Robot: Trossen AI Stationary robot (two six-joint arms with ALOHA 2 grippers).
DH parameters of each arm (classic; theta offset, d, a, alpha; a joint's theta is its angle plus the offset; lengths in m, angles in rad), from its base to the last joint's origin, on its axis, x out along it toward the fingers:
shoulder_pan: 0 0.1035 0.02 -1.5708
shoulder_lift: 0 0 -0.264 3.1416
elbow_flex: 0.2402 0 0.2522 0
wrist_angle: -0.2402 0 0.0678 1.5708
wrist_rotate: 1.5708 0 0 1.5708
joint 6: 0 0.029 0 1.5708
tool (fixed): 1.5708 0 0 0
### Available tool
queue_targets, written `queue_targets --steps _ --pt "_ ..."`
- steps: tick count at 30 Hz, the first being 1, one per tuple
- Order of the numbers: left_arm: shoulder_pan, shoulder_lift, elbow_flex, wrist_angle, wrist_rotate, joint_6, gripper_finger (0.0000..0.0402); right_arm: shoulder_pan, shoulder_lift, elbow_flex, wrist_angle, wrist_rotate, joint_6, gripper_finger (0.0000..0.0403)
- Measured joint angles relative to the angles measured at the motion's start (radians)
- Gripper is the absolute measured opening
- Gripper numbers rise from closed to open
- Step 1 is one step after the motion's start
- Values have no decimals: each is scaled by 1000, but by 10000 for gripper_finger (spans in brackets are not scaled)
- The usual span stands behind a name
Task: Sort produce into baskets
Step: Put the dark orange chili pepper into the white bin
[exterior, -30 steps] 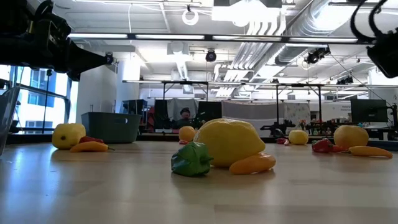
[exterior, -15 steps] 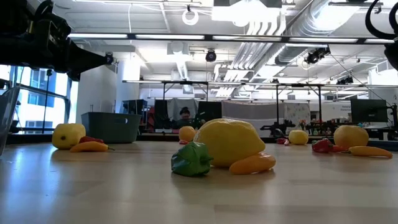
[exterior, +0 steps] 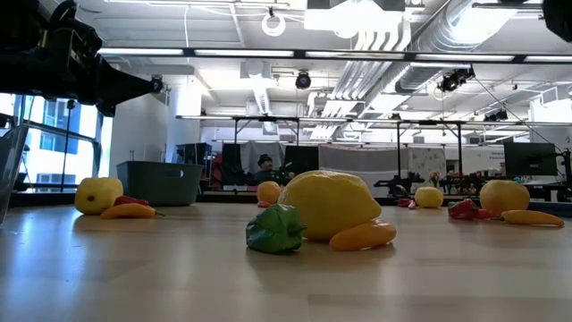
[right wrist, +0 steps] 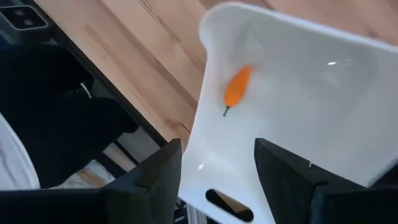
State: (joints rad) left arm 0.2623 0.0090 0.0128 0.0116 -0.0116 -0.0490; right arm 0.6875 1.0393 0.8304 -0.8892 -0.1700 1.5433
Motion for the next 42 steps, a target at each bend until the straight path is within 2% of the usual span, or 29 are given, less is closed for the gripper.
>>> queue_targets --steps 6,12,15,21,29,35,42 --pt "0 0 0 0 0 0 0 -127 0 91 -91 8 -136 193" --pt "0 0 0 0 0 0 0 -290 4 52 -116 108 -319 193" --pt "0 0 0 0 0 0 0 -386 27 23 -112 121 -413 193" --pt "0 0 0 0 0 0 0 -545 129 -4 -102 87 -676 193" --pt "0 0 0 0 0 0 0 -653 305 -33 -46 57 -933 193" --pt "0 0 0 0 0 0 0 -724 397 -37 16 57 -889 193" --pt "0 0 0 0 0 0 0 -775 413 -37 19 88 -762 193"
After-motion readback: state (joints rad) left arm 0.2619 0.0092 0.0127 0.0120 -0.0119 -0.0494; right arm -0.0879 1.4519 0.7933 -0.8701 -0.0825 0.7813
